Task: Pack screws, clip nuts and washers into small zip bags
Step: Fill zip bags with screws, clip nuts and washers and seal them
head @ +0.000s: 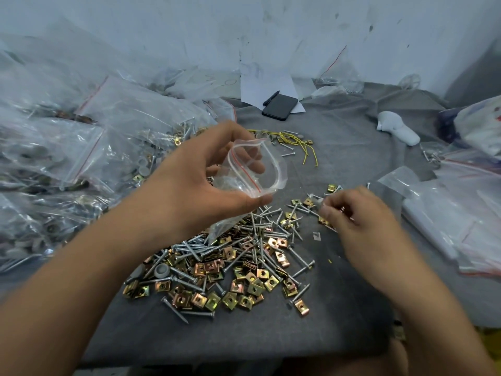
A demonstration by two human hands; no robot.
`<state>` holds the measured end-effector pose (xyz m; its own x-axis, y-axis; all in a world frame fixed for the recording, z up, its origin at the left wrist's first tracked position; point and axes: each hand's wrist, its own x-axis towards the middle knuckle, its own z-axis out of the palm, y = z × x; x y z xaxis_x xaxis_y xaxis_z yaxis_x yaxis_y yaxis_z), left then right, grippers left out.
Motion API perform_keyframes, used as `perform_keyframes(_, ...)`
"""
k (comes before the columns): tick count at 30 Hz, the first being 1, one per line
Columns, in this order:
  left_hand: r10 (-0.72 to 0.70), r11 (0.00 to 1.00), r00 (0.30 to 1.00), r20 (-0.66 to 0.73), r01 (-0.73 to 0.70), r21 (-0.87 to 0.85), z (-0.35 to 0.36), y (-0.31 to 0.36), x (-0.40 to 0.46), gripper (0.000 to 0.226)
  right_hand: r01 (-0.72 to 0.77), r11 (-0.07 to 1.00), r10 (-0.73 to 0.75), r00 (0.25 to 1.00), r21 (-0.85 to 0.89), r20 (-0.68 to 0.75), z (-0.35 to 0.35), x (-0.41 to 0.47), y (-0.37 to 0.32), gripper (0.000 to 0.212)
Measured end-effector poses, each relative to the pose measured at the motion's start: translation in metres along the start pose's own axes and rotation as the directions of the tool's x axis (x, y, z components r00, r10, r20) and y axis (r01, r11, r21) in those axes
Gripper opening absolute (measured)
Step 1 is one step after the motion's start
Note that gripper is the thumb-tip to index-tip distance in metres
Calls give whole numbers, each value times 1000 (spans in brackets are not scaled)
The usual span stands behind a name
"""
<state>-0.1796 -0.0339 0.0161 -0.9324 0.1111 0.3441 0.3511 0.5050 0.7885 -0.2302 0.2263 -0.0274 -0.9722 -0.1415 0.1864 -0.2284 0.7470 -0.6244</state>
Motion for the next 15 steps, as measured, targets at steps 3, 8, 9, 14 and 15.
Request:
perform_keyframes(3,35,999,999,19,-36,3,1,0,0,55,-158,714,191,981,683,27,-9,-7,-20,14)
perform_keyframes(8,65,990,994,86,-75,118,5,2,-2,56,-79,795,10,993,602,117,-22,-26,-57,10)
perform_keyframes(9,72,985,992,102,-87,149,5,2,-3,55,-25,865,-11,998,501,69,-22,-30,-63,9)
perform_keyframes(14,111,977,982,152,-136,166,9,3,-3,55,153,984,-153,988,-93,2,-18,-44,-97,9)
perform_keyframes(15,123,975,980,157,-150,167,10,3,-3,55,160,975,-159,987,-151,22,-15,-45,-101,8)
